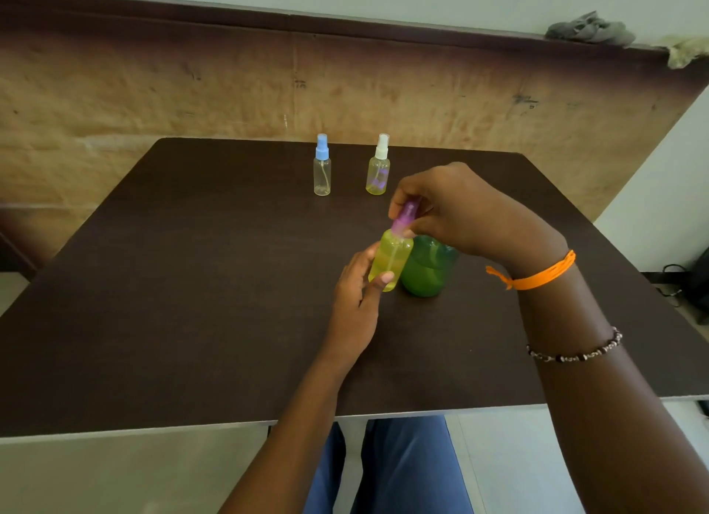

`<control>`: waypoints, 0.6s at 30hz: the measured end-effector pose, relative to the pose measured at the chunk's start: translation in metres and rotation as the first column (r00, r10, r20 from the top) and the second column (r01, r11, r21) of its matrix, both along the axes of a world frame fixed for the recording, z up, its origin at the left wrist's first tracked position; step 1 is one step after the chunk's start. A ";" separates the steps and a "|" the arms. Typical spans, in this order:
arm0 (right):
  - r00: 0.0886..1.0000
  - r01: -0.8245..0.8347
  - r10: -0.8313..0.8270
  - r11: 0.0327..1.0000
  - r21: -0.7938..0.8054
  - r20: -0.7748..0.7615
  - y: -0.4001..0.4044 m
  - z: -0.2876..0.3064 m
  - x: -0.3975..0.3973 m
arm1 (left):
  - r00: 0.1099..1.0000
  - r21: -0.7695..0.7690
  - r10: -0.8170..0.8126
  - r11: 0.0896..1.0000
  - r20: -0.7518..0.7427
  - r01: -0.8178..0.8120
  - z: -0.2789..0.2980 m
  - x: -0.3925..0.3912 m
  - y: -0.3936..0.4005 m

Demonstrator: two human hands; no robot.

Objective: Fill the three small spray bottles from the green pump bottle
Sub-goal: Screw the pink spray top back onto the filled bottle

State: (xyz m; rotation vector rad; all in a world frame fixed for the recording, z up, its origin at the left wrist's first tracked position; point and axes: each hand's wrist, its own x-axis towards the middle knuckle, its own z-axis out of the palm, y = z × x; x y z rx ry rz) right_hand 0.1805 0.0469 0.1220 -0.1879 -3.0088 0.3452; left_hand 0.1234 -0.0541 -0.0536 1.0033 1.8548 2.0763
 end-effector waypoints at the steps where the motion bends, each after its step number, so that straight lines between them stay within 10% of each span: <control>1: 1.000 -0.010 0.010 1.000 -0.015 -0.014 -0.001 0.002 0.000 | 1.000 0.012 -0.014 1.000 0.007 0.014 0.002 0.000 -0.001; 18: 0.995 -0.028 0.019 0.995 0.094 0.094 0.001 0.003 -0.007 | 0.998 -0.025 0.009 1.000 -0.054 -0.010 0.001 0.001 -0.002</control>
